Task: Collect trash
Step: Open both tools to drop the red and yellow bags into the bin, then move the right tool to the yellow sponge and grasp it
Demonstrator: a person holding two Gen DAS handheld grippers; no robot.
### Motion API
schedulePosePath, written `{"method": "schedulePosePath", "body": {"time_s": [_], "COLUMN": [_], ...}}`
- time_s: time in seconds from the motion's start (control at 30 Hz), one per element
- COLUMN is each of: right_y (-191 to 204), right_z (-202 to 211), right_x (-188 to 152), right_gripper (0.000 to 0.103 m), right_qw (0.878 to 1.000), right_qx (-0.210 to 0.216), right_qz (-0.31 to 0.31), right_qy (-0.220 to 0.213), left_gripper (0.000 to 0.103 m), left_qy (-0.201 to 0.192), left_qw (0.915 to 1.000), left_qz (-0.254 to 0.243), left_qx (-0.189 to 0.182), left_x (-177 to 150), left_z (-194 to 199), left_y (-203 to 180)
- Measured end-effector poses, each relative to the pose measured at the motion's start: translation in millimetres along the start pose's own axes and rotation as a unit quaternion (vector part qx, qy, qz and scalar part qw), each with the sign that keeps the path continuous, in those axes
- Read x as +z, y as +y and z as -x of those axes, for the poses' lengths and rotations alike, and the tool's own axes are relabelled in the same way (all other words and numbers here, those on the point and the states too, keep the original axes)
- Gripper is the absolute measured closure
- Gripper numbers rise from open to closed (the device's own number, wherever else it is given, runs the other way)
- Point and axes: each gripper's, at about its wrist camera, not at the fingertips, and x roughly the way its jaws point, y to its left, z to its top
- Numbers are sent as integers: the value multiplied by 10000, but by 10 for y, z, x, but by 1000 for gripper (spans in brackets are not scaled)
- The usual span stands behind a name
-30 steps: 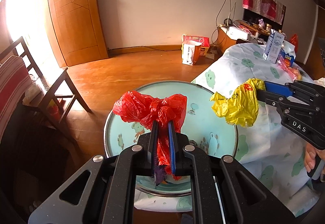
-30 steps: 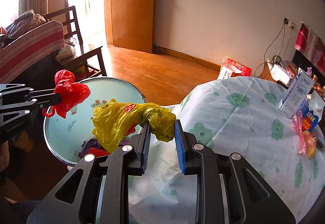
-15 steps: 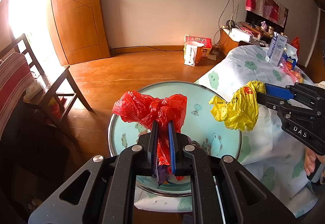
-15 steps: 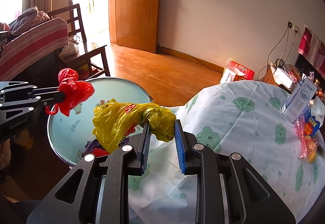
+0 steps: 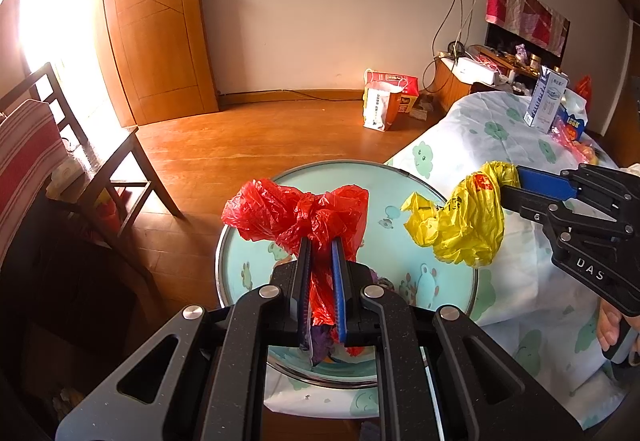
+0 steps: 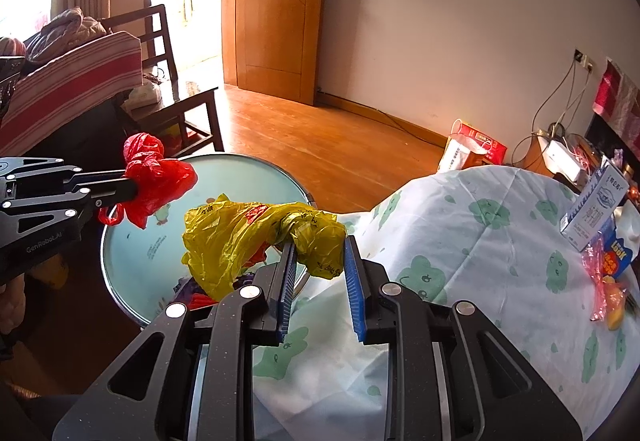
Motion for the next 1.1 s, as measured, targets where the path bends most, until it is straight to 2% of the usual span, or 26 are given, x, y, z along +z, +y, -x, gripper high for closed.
{"method": "schedulePosePath", "body": {"time_s": [0.13, 0.17, 0.2, 0.23, 0.27, 0.33, 0.57, 0.8, 1.1], "right_y": [58, 65, 69, 76, 87, 74, 56, -59, -604], "right_z": [-20, -21, -16, -15, -15, -24, -3, 49, 271], "right_x": [12, 15, 11, 8, 6, -7, -39, -133, -393], "right_gripper": [76, 74, 66, 58, 50, 50, 46, 44, 42], "right_qw": [9998, 9998, 9998, 9998, 9998, 9998, 9999, 9999, 9977], "right_qx": [188, 195, 171, 161, 165, 158, 121, 44, -453], "right_qz": [53, 62, 67, 61, 49, 15, -61, -121, -499], "right_qy": [-22, -44, -82, -102, -104, -87, -66, -32, 62], "left_gripper": [88, 82, 76, 63, 58, 58, 40, 29, 23], "left_qy": [-8, -12, -15, -35, -56, -45, -46, -1, 166], "left_qw": [10000, 10000, 10000, 10000, 9999, 10000, 9998, 9999, 9998], "left_qz": [21, 29, 27, 34, 44, 45, 111, 110, -60], "left_qx": [-3, 1, 14, 47, 70, 62, 141, 133, -123], "left_x": [-7, -9, -12, -13, -14, -14, -23, -47, -29], "left_z": [-4, -3, -5, -1, 3, -1, -24, -70, -273], "left_y": [-1, -2, -8, -10, -9, -10, 1, -45, -352]}}
